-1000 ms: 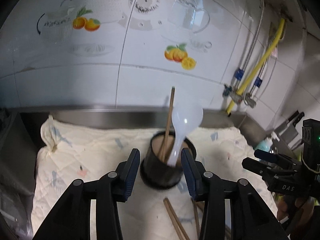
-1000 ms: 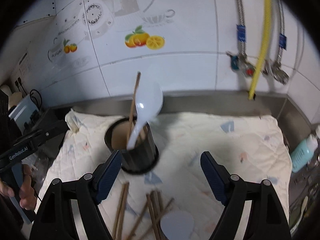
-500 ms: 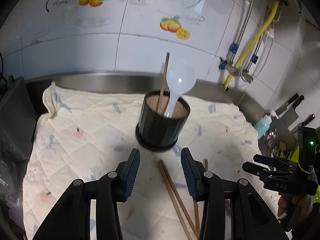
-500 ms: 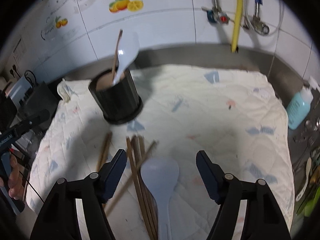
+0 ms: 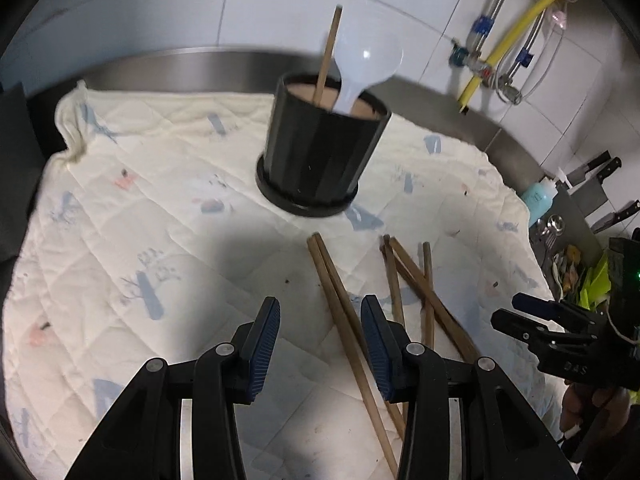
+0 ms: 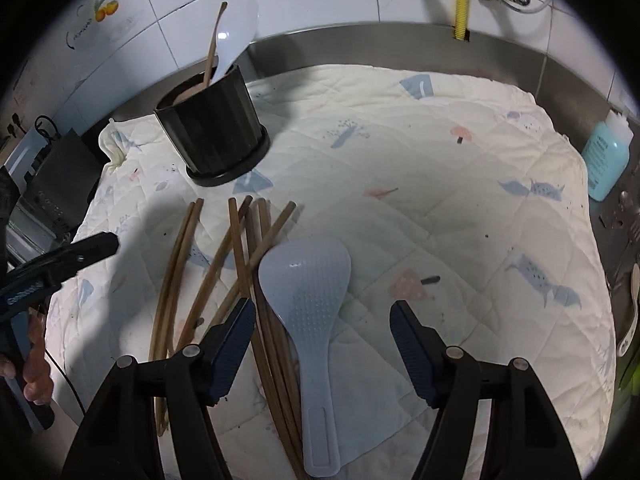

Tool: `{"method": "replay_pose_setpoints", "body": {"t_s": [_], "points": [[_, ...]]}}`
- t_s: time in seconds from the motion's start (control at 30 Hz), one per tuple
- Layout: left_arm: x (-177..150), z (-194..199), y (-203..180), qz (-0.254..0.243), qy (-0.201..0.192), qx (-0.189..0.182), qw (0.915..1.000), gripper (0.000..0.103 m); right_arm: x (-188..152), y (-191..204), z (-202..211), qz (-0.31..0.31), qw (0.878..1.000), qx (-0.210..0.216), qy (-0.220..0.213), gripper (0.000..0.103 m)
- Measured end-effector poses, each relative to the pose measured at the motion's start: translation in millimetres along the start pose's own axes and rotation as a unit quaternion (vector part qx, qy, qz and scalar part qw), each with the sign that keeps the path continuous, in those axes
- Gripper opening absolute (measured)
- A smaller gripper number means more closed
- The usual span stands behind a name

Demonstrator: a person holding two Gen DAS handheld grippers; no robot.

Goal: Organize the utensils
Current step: 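Lower the left gripper to the chopsticks while the right gripper approaches the rice paddle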

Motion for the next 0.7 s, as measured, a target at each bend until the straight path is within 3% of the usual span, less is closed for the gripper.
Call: {"method": "replay_pose_setpoints", "body": {"t_s": [0.37, 0.7], "points": [[15.6, -62.9, -13.0, -0.009, 0.061, 0.025, 0.9978, 0.033, -0.3, -6.4, -0.4, -0.02, 1.0, 0.004, -0.007, 0.076], [23.4, -86.0, -15.7, -0.014, 0.067, 0.03, 0.9972, 0.025, 1.9, -9.7, -3.9, -0.024, 1.0, 0.007, -0.004, 0.076]]}}
Point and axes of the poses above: each gripper's, at about its wrist camera, not at the fingertips, and z roughly against the way its jaws point, y to its left, x to its top, the point moved 3 cm from there along -z, roughly the way its jaws point, and after that the axes turned 10 degrees about x, right-handed, at the moved point
